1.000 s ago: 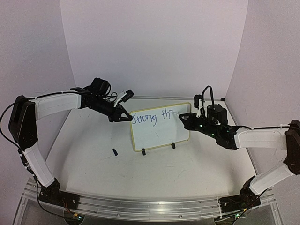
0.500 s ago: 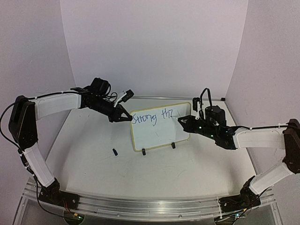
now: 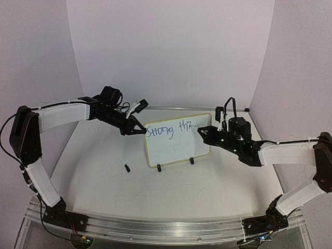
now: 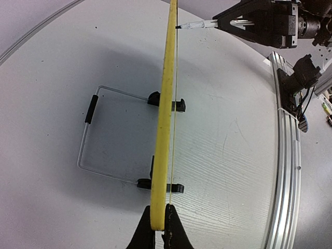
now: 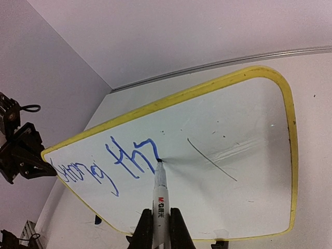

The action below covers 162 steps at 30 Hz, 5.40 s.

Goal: Write a sentence on the whiteboard

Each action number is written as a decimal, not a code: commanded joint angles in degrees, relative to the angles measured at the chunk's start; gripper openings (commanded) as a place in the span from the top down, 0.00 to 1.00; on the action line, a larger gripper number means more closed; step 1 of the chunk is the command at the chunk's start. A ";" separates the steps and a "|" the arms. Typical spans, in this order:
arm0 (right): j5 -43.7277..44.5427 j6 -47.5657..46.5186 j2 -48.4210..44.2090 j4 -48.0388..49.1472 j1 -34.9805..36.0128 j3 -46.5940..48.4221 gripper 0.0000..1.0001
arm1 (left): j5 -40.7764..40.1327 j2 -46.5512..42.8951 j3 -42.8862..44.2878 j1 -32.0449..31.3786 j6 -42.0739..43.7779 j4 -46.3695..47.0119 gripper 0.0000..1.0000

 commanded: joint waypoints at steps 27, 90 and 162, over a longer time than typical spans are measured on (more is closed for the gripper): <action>4.57 0.56 -2.58 3.43 -0.13 -2.06 1.00 | -4.69 0.70 0.36 -0.79 2.72 -4.55 1.00; 2.84 -2.85 -2.76 -1.91 -0.10 1.52 1.00 | -4.92 0.40 0.36 -0.88 2.81 -4.55 1.00; 11.34 -6.33 -5.60 -8.54 -0.25 4.09 1.00 | -4.92 0.40 0.38 -0.88 2.85 -4.63 1.00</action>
